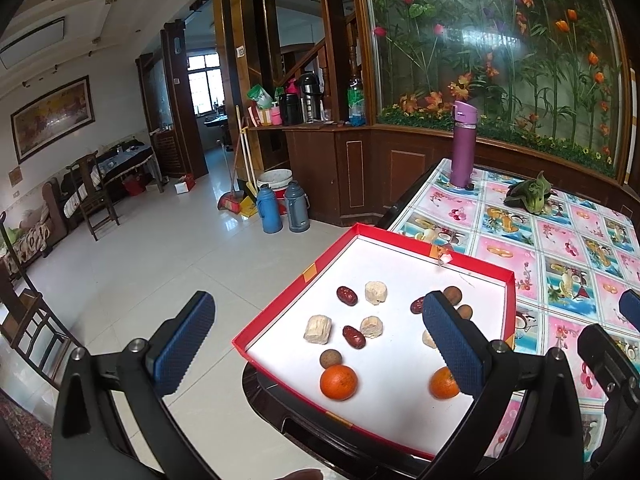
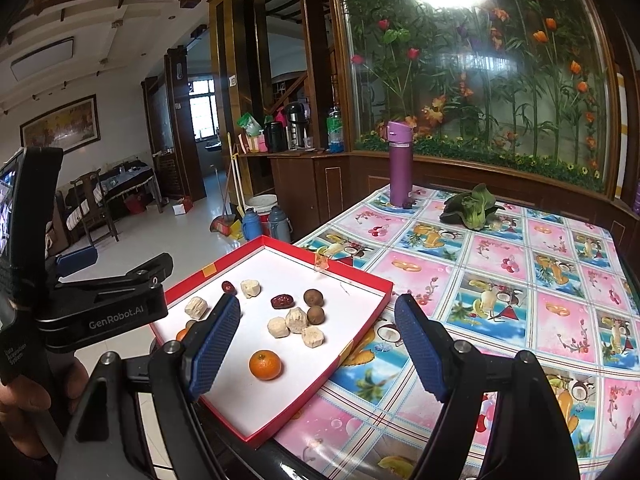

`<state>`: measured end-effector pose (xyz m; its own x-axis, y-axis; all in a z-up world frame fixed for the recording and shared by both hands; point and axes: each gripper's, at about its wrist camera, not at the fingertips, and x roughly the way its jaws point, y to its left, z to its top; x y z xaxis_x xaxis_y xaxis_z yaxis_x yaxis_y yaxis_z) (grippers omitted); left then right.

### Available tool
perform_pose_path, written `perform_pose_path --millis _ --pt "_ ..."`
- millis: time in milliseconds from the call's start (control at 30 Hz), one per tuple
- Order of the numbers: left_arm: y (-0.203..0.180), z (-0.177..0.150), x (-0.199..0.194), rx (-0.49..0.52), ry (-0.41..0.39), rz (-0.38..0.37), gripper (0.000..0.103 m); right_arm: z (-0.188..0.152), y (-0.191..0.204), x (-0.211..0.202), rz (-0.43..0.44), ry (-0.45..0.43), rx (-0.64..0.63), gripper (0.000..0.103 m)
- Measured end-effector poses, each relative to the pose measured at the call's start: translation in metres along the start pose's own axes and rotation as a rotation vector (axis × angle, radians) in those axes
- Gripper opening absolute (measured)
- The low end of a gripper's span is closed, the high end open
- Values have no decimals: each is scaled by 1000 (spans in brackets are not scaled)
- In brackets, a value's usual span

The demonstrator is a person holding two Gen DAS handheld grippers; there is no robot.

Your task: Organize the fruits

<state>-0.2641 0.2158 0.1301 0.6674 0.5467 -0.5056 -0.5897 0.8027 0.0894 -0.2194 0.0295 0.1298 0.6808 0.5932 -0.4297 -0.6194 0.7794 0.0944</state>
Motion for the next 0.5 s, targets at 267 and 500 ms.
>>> perform_pose_path --millis 267,500 --pt "2 -1 -2 5 3 -3 103 -1 3 -1 5 -1 -8 80" --pt "1 -4 -6 9 3 -9 103 -1 3 -3 3 -8 -3 80"
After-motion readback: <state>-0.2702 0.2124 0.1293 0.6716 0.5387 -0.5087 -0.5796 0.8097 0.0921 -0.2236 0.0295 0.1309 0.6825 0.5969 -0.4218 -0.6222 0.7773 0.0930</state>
